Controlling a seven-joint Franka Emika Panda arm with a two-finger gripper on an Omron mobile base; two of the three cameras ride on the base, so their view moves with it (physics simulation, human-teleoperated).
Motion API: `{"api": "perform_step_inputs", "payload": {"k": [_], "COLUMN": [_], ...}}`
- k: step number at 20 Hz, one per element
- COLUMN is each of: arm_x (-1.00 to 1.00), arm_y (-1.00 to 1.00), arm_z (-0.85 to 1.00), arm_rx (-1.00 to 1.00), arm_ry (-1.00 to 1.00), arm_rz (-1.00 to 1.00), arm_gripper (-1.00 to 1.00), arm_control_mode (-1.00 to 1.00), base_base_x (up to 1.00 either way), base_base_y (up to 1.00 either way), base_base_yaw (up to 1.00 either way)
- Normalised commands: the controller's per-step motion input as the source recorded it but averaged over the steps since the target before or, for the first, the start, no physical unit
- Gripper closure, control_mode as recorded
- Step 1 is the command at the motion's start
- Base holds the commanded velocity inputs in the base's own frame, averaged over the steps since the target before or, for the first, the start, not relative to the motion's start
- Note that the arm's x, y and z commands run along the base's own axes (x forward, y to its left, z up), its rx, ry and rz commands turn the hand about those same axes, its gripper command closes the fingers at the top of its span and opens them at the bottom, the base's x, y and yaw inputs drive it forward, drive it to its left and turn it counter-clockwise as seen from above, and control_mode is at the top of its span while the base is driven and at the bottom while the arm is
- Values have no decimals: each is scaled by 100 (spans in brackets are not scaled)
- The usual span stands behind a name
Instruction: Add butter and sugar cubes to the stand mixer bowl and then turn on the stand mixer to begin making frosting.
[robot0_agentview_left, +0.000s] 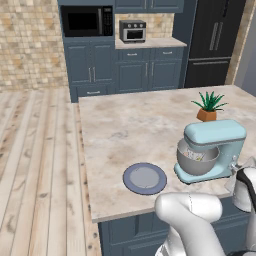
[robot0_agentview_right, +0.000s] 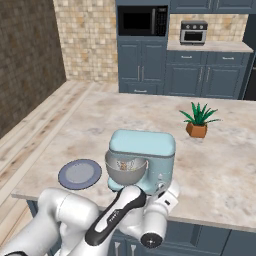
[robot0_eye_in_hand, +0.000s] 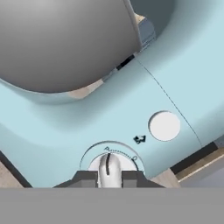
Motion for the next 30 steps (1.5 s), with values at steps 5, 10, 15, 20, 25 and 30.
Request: {"api": "perform_step_inputs", "payload": {"k": [5, 10, 15, 20, 25, 30], "arm_x": [29, 2, 0, 5, 0, 0], "arm_y": [0, 0, 2, 6, 8, 13], "arm_z": [-5, -1, 0, 0, 0, 0], "arm_rx": [0, 0, 6, 11, 15, 20], "arm_ry": [0, 0, 0, 1, 0, 0], "arm_rz": [-4, 0, 0, 0, 0, 0], "arm_gripper": [100, 100, 100, 100, 100, 100], "arm_control_mode": [-100, -100, -100, -100, -100, -100], "base_base_x": [0, 0, 0, 0, 0, 0], "base_base_y": [0, 0, 0, 0, 0, 0], "base_base_yaw": [0, 0, 0, 0, 0, 0]}}
